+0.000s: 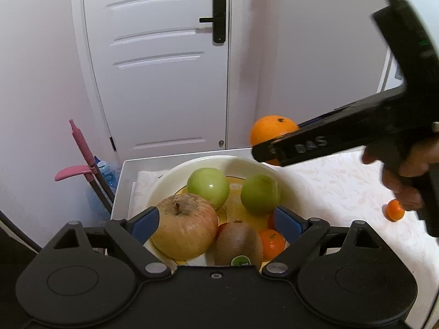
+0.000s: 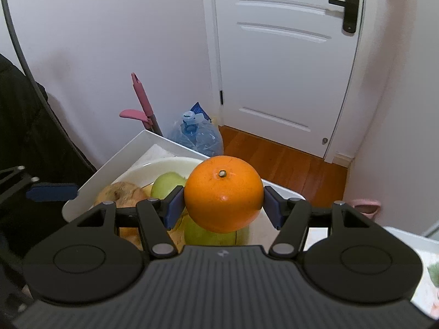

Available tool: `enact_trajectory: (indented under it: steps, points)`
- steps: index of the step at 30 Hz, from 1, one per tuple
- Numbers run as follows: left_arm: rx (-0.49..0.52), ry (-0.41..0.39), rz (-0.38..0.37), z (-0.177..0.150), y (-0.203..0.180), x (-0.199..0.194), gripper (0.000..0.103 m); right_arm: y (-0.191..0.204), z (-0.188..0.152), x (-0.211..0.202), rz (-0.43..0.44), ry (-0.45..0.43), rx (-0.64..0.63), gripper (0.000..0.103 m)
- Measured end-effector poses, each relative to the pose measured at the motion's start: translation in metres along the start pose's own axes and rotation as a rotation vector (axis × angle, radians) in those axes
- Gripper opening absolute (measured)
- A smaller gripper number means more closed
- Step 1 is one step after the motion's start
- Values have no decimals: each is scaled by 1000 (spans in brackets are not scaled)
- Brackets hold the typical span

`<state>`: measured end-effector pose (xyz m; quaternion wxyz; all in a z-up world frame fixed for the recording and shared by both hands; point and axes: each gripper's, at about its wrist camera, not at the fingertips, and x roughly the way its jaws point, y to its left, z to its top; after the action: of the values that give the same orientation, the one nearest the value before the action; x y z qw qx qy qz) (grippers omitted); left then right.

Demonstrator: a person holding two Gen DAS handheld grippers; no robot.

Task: Organize fruits
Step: 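Lower the large orange into the bowl and open the right tool, then grasp a tangerine with the left tool while the right tool grasps another tangerine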

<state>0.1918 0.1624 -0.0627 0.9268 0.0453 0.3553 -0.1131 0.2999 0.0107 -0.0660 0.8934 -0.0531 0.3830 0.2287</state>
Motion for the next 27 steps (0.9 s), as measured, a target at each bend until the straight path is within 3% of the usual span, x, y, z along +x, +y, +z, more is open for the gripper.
enact_trajectory:
  steps: [13,14,16,27]
  points:
    - [-37,31,0,0,12,7,94,0,3,42,43,11,0,78]
    - [-38,33,0,0,12,8,94,-1,2,40,46,-6,4,81]
    - [-44,37,1,1,12,8,94,-2,1,33,41,-37,13,103]
    - [-64,49,6,4,12,3,94,-4,-4,0,4,-63,38,103]
